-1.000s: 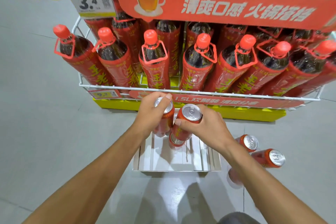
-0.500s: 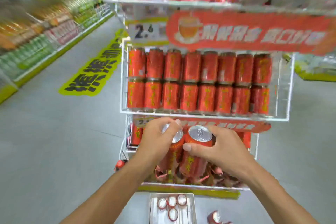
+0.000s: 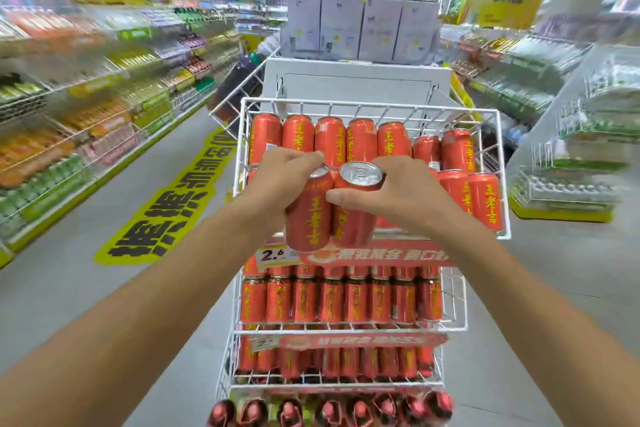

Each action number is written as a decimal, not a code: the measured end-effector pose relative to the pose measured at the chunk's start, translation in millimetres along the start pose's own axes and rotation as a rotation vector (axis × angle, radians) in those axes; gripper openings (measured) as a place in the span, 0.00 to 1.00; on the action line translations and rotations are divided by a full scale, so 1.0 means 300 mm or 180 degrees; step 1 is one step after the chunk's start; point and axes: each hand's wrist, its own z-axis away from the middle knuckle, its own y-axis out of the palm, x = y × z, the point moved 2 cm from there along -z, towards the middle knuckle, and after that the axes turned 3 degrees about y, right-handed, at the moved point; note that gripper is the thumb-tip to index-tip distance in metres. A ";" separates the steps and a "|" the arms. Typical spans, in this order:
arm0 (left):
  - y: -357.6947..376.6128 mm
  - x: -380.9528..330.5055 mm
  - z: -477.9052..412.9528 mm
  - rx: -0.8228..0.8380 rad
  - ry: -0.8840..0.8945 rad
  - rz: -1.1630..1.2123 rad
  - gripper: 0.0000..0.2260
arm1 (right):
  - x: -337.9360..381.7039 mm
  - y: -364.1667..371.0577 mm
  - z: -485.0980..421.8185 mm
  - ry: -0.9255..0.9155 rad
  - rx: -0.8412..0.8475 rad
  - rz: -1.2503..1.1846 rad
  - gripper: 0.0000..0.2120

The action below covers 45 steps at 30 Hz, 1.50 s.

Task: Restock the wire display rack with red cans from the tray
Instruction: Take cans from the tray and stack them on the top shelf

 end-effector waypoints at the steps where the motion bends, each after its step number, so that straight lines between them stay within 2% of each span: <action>1: 0.006 -0.001 -0.036 -0.0025 -0.0008 0.0041 0.09 | -0.001 0.001 -0.037 0.0012 -0.0026 0.0116 0.29; 5: 0.015 0.081 -0.144 -0.0261 -0.0049 0.0012 0.12 | -0.040 0.062 -0.135 -0.0084 -0.0114 0.0326 0.29; 12: 0.022 0.196 -0.216 -0.0450 -0.0188 0.0121 0.10 | -0.098 0.135 -0.172 -0.0311 -0.0213 0.0757 0.31; 16: 0.054 0.197 -0.225 -0.0706 0.0167 -0.0139 0.18 | -0.125 0.123 -0.179 -0.0492 -0.0345 0.0804 0.29; 19: 0.073 0.187 -0.211 -0.0820 0.0784 -0.0291 0.19 | -0.162 0.132 -0.182 -0.0845 -0.0470 0.0594 0.26; 23: 0.075 0.227 -0.206 -0.0888 0.1364 -0.0520 0.18 | -0.205 0.175 -0.192 -0.1076 -0.0629 0.0399 0.28; 26: 0.079 0.248 -0.212 -0.1063 0.1688 -0.0784 0.16 | -0.217 0.201 -0.204 -0.1323 -0.0834 0.0364 0.25; 35: 0.078 0.262 -0.248 -0.1101 0.2026 -0.1228 0.16 | -0.224 0.187 -0.268 -0.1588 -0.0740 0.0656 0.23; 45: 0.069 0.250 -0.247 -0.0901 0.2029 -0.1468 0.17 | -0.202 0.166 -0.318 -0.1615 -0.0369 0.1154 0.21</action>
